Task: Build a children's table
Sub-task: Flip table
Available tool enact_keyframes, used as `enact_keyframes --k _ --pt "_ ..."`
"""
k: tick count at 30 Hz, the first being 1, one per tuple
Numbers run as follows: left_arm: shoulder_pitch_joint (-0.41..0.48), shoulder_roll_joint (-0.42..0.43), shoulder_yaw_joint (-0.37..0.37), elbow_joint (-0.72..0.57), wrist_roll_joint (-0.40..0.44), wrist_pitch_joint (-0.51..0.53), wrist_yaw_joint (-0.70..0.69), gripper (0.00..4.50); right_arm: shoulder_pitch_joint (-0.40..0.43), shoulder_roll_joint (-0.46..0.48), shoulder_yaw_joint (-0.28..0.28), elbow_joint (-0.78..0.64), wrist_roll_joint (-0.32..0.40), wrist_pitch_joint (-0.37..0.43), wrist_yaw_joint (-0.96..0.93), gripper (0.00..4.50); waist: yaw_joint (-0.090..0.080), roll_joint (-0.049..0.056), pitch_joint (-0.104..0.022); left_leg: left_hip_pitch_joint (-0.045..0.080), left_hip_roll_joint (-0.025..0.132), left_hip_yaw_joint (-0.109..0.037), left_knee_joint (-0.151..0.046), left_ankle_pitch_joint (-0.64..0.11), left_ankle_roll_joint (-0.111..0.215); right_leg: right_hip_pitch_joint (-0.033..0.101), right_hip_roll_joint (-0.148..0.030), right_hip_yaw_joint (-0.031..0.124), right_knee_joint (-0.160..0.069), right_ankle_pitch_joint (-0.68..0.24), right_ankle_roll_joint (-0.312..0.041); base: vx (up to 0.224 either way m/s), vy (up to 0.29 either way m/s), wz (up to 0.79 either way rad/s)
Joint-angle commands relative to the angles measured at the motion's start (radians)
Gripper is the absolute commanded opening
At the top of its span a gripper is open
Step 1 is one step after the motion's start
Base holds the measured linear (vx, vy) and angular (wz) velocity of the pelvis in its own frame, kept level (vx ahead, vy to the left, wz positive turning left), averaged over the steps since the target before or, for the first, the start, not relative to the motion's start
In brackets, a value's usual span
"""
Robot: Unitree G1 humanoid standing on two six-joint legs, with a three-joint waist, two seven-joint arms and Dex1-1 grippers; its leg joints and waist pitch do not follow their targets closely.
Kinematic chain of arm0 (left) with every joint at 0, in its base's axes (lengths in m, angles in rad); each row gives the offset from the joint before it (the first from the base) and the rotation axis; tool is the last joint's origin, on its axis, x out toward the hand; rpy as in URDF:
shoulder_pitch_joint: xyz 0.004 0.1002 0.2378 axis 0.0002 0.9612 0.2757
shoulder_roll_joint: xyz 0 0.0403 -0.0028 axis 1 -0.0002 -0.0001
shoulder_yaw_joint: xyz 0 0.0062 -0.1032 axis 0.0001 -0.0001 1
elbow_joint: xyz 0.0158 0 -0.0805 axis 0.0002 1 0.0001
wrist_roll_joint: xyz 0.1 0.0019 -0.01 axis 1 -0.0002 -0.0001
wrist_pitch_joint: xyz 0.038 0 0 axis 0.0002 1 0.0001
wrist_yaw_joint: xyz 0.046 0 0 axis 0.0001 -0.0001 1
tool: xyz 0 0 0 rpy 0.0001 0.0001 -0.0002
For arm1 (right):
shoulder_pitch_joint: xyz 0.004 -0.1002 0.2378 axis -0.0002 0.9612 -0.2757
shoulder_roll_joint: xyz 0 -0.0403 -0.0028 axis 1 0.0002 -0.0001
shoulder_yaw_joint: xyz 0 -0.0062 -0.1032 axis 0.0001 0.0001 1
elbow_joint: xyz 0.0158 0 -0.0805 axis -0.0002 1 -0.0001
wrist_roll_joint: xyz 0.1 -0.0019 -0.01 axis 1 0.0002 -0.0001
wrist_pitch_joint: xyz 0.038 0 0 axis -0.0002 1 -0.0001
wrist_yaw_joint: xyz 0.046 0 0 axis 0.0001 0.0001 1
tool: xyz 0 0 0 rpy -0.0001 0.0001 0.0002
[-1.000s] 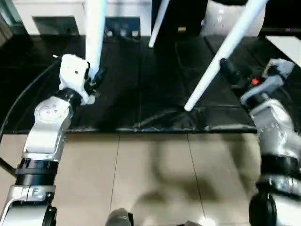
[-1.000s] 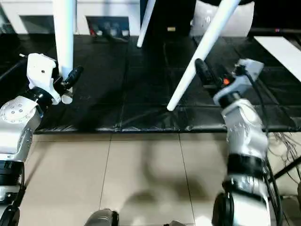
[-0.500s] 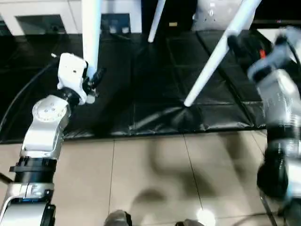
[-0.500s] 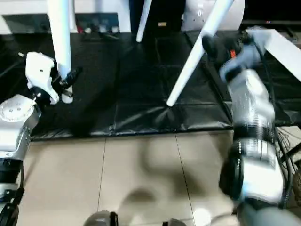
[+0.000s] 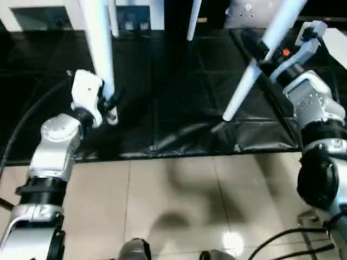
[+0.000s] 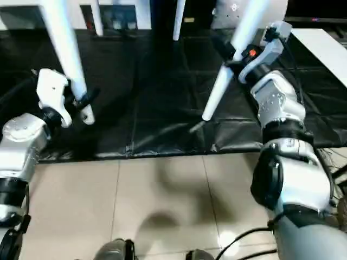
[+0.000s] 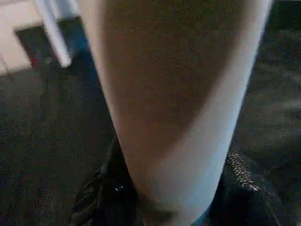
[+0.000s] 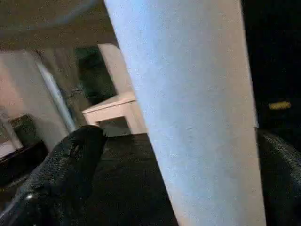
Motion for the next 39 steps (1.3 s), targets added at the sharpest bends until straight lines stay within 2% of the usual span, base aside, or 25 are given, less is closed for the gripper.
enact_keyframes --k 1,7,8,9,10,11,12,15,16,17,18,19,21,22,23,24,25,27,28,29,32,34,35,38,39 --pt "-0.060 0.014 -0.075 0.073 0.126 -0.069 0.026 1.51 0.051 0.022 0.053 -0.135 0.022 0.031 0.042 4.50 -0.006 0.011 -0.085 0.049 0.031 0.002 -0.054 -0.072 0.098 0.046 -0.045 0.027 -0.044 0.182 -0.292 0.000 0.000 0.00" --pt "-0.099 0.033 -0.053 0.223 0.136 -0.142 0.072 1.51 0.164 0.059 0.078 -0.279 -0.007 0.032 -0.030 4.50 -0.009 0.009 -0.082 0.049 0.030 -0.003 -0.064 -0.113 0.055 0.051 -0.051 0.030 -0.049 0.127 -0.274 0.000 0.000 0.00" --pt "-0.099 0.033 -0.052 0.225 0.134 -0.144 0.072 1.51 0.170 0.061 0.079 -0.286 -0.009 0.031 -0.035 4.50 -0.011 0.003 -0.082 0.050 0.031 -0.002 -0.065 -0.113 0.051 0.051 -0.053 0.031 -0.050 0.114 -0.271 0.000 0.000 0.00" --pt "-0.102 0.040 -0.037 0.249 0.121 -0.164 0.073 2.07 0.238 0.075 0.094 -0.360 -0.033 0.016 -0.082 4.50 -0.012 0.000 -0.082 0.051 0.032 -0.002 -0.067 -0.109 0.048 0.052 -0.055 0.031 -0.053 0.097 -0.267 0.000 0.000 0.00" --pt "-0.102 0.041 -0.036 0.249 0.120 -0.164 0.073 2.21 0.239 0.075 0.095 -0.361 -0.033 0.016 -0.083 4.50 -0.013 0.002 -0.080 0.051 0.031 -0.001 -0.068 -0.108 0.047 0.049 -0.053 0.032 -0.055 0.091 -0.259 0.000 0.000 0.00" --pt "-0.062 0.048 -0.008 0.195 0.079 -0.168 0.042 2.21 0.343 0.084 0.108 -0.440 -0.086 -0.026 -0.148 4.50 -0.015 0.007 -0.085 0.051 0.035 -0.006 -0.071 -0.113 0.036 0.053 -0.054 0.031 -0.055 0.090 -0.245 0.000 0.000 0.00" --pt "-0.034 0.048 0.006 0.155 0.055 -0.163 0.024 2.46 0.388 0.098 0.096 -0.479 -0.081 -0.021 -0.175 4.50 -0.019 0.004 -0.088 0.051 0.037 -0.007 -0.072 -0.095 0.029 0.056 -0.057 0.032 -0.051 0.123 -0.241 0.000 0.000 0.00" --pt "0.014 0.048 0.024 0.101 0.024 -0.160 0.002 2.68 0.457 0.119 0.081 -0.547 -0.073 -0.021 -0.204 4.50 -0.024 0.002 -0.089 0.050 0.032 -0.001 -0.070 -0.108 0.036 0.053 -0.052 0.033 -0.053 0.132 -0.262 0.000 0.000 0.00" --pt "0.083 0.039 0.053 0.019 -0.018 -0.159 -0.005 2.68 0.523 0.128 0.081 -0.584 -0.095 -0.069 -0.206 4.50 -0.019 0.022 -0.092 0.048 0.031 -0.006 -0.070 -0.124 0.030 0.056 -0.056 0.032 -0.051 0.100 -0.266 0.000 0.000 0.00" --pt "0.133 0.030 0.071 -0.046 -0.046 -0.157 -0.005 2.71 0.557 0.134 0.072 -0.597 -0.096 -0.094 -0.203 4.50 -0.022 0.014 -0.085 0.044 0.035 -0.003 -0.075 -0.150 0.029 0.052 -0.056 0.034 -0.058 0.080 -0.262 0.000 0.000 0.00" --pt "0.133 0.030 0.071 -0.046 -0.046 -0.157 -0.005 2.79 0.557 0.134 0.072 -0.597 -0.096 -0.094 -0.203 4.50 -0.022 0.015 -0.087 0.045 0.038 -0.004 -0.075 -0.159 0.028 0.054 -0.059 0.034 -0.056 0.075 -0.263 0.000 0.000 0.00" --pt "0.192 0.018 0.084 -0.129 -0.071 -0.150 -0.002 2.97 0.593 0.140 0.062 -0.615 -0.094 -0.112 -0.199 4.50 -0.022 0.023 -0.087 0.048 0.040 -0.003 -0.076 -0.177 0.028 0.051 -0.059 0.035 -0.058 0.061 -0.263 0.000 0.000 0.00" --pt "0.229 0.011 0.091 -0.178 -0.085 -0.150 0.000 3.06 0.618 0.142 0.058 -0.634 -0.090 -0.118 -0.201 4.50 -0.024 0.025 -0.083 0.048 0.037 -0.002 -0.078 -0.206 0.025 0.049 -0.054 0.037 -0.065 0.015 -0.258 0.000 0.000 0.00" --pt "0.343 -0.028 0.127 -0.324 -0.124 -0.146 0.047 3.11 0.707 0.130 0.070 -0.714 -0.101 -0.140 -0.207 4.50 -0.020 0.032 -0.084 0.051 0.041 -0.004 -0.080 -0.227 0.016 0.048 -0.055 0.037 -0.066 -0.011 -0.253 0.000 0.000 0.00" --pt "0.385 -0.044 0.141 -0.375 -0.139 -0.143 0.066 3.25 0.739 0.127 0.068 -0.747 -0.099 -0.140 -0.211 4.50 -0.020 0.025 -0.077 0.047 0.046 -0.003 -0.086 -0.251 0.017 0.046 -0.055 0.038 -0.074 -0.025 -0.241 0.000 0.000 0.00" --pt "0.410 -0.055 0.150 -0.402 -0.152 -0.141 0.073 3.36 0.756 0.130 0.065 -0.769 -0.092 -0.134 -0.217 4.50 -0.019 0.025 -0.078 0.049 0.046 -0.004 -0.086 -0.264 0.016 0.047 -0.053 0.037 -0.074 -0.038 -0.238 0.000 0.000 0.00" --pt "0.505 -0.101 0.177 -0.502 -0.200 -0.127 0.102 3.36 0.824 0.147 0.052 -0.854 -0.067 -0.105 -0.242 4.50 -0.017 0.029 -0.082 0.049 0.043 -0.004 -0.086 -0.275 0.012 0.049 -0.053 0.038 -0.076 -0.067 -0.229 0.000 0.000 0.00" --pt "0.551 -0.121 0.187 -0.549 -0.223 -0.114 0.114 3.54 0.856 0.157 0.049 -0.894 -0.056 -0.093 -0.255 4.50 -0.017 0.028 -0.073 0.047 0.043 -0.004 -0.093 -0.323 0.007 0.044 -0.051 0.039 -0.087 -0.142 -0.208 0.000 0.000 0.00" --pt "0.668 -0.153 0.146 -0.640 -0.234 -0.056 0.126 3.61 0.944 0.185 0.080 -0.976 -0.048 -0.047 -0.271 4.50 -0.016 0.030 -0.074 0.050 0.044 -0.005 -0.096 -0.361 -0.005 0.043 -0.052 0.041 -0.094 -0.216 -0.185 0.000 0.000 0.00" --pt "0.707 -0.160 0.120 -0.663 -0.228 -0.033 0.129 3.68 0.975 0.195 0.098 -0.994 -0.048 -0.032 -0.274 4.50 -0.016 0.028 -0.065 0.049 0.042 -0.006 -0.102 -0.397 -0.009 0.037 -0.051 0.042 -0.105 -0.292 -0.153 0.000 0.000 0.00" --pt "0.778 -0.178 0.064 -0.690 -0.216 0.028 0.132 3.74 1.038 0.220 0.142 -1.001 -0.063 -0.006 -0.288 4.50 -0.016 0.028 -0.062 0.059 0.037 -0.012 -0.105 -0.461 -0.043 0.026 -0.054 0.049 -0.126 -0.463 -0.087 0.000 0.000 0.00" --pt "0.812 -0.192 0.024 -0.658 -0.187 0.059 0.134 3.74 1.081 0.244 0.188 -0.975 -0.074 0.002 -0.292 4.50 -0.014 0.024 -0.061 0.058 0.036 -0.016 -0.109 -0.454 -0.051 0.025 -0.056 0.049 -0.132 -0.496 -0.059 0.000 0.000 0.00" --pt "0.837 -0.204 0.001 -0.632 -0.165 0.077 0.133 3.74 1.115 0.262 0.227 -0.958 -0.080 0.011 -0.293 4.50 -0.014 0.028 -0.057 0.059 0.037 -0.016 -0.111 -0.452 -0.051 0.021 -0.056 0.050 -0.138 -0.495 -0.047 0.000 0.000 0.00" --pt "0.862 -0.196 -0.054 -0.529 -0.102 0.142 0.131 3.74 1.150 0.284 0.283 -0.851 -0.120 0.022 -0.281 4.50 -0.020 0.016 -0.057 0.056 0.033 -0.021 -0.114 -0.478 -0.058 0.021 -0.058 0.049 -0.142 -0.550 -0.019 0.000 0.000 0.00" --pt "0.862 -0.196 -0.054 -0.529 -0.102 0.142 0.131 3.74 1.150 0.284 0.283 -0.851 -0.120 0.022 -0.281 4.50 -0.019 0.021 -0.059 0.057 0.032 -0.022 -0.114 -0.475 -0.058 0.020 -0.058 0.050 -0.141 -0.550 -0.016 0.000 0.000 0.00"
